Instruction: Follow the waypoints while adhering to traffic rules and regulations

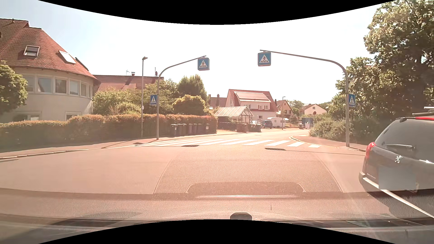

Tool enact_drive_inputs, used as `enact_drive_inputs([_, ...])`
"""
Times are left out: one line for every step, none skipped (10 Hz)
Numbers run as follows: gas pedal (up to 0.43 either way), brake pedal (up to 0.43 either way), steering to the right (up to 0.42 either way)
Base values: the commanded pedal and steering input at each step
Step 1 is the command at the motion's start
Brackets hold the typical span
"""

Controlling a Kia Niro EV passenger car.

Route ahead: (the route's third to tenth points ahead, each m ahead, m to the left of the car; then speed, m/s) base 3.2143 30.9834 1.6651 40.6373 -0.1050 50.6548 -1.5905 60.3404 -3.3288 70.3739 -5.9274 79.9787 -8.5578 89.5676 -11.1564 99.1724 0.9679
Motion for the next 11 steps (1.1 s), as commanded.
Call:
enact_drive_inputs([0.000,0.116,0.000])
enact_drive_inputs([0.000,0.104,0.000])
enact_drive_inputs([0.000,0.104,-0.001])
enact_drive_inputs([0.000,0.104,-0.003])
enact_drive_inputs([0.000,0.098,-0.006])
enact_drive_inputs([0.000,0.098,-0.015])
enact_drive_inputs([0.000,0.085,-0.018])
enact_drive_inputs([0.000,0.073,-0.020])
enact_drive_inputs([0.000,0.110,-0.031])
enact_drive_inputs([0.000,0.134,-0.041])
enact_drive_inputs([0.000,0.128,-0.051])
